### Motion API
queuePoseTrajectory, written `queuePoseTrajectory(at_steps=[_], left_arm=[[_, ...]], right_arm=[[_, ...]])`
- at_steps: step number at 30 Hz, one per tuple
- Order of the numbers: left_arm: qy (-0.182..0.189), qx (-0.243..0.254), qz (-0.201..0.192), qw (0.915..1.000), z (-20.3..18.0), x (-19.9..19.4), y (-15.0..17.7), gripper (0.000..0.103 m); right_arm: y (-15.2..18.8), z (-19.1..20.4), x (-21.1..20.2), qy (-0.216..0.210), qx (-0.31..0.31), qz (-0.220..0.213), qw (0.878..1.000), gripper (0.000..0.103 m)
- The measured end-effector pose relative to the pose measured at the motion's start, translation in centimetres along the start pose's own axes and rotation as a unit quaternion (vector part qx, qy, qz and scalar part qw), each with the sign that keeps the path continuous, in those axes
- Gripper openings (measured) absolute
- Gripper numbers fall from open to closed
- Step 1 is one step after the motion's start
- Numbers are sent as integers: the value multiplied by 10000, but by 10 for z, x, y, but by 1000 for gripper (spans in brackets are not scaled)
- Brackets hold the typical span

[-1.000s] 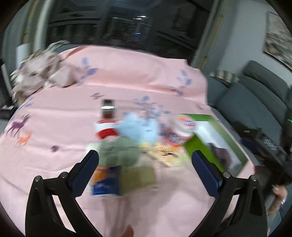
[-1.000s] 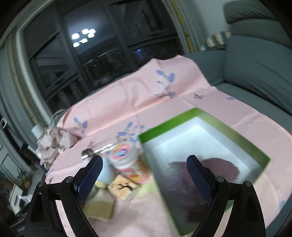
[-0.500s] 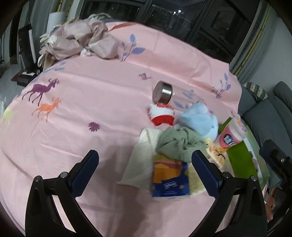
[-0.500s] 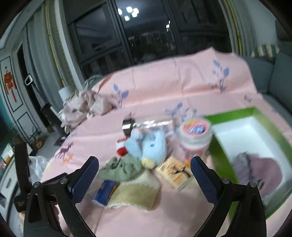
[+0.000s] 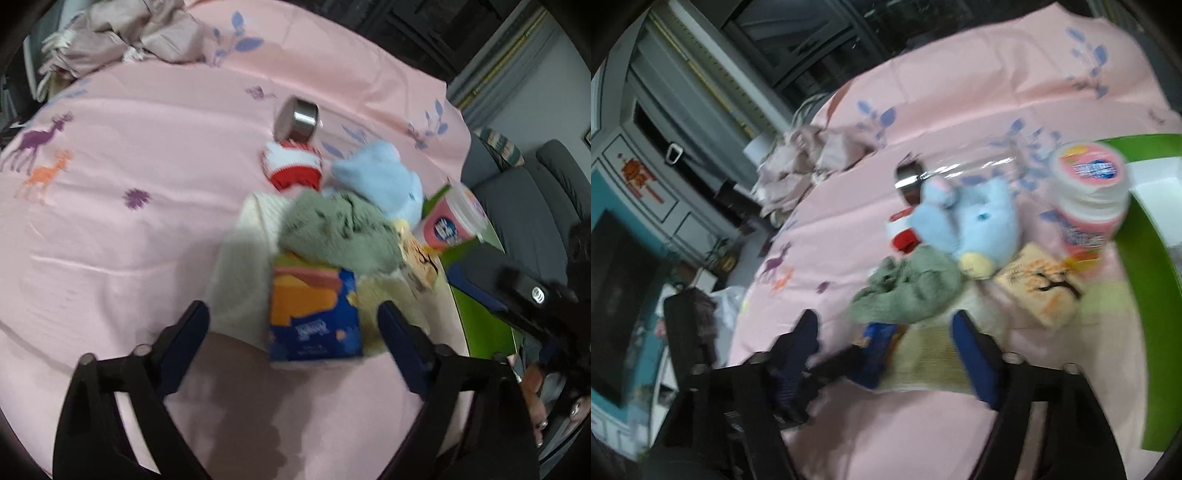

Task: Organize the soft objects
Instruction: 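Grasp the blue Tempo tissue pack with the right gripper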

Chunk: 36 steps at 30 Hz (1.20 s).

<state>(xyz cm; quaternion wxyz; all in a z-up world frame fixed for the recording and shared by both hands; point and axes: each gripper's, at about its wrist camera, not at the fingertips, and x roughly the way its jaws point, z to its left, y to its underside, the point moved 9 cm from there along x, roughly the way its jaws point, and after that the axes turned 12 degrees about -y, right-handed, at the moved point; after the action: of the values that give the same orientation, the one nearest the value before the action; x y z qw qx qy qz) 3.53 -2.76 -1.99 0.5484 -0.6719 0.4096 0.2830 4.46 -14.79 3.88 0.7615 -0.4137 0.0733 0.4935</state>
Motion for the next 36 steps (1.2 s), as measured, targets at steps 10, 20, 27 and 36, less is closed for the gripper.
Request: queuePoseTrajectory(at_steps=[10, 20, 27, 36], left_arm=[[184, 35, 325, 9993, -8, 14, 11, 52], [3, 133, 262, 9996, -10, 17, 13, 50], [-210, 347, -91, 9991, -15, 4, 8, 50], [-294, 546, -702, 9956, -24, -22, -2, 50]], right_arm=[[20, 8, 57, -50, 61, 1214, 9926, 48], [36, -8, 74, -304, 291, 1346, 9900, 48], [33, 3, 65, -400, 19, 1145, 9926, 48], [23, 25, 43, -447, -387, 714, 9957, 48]])
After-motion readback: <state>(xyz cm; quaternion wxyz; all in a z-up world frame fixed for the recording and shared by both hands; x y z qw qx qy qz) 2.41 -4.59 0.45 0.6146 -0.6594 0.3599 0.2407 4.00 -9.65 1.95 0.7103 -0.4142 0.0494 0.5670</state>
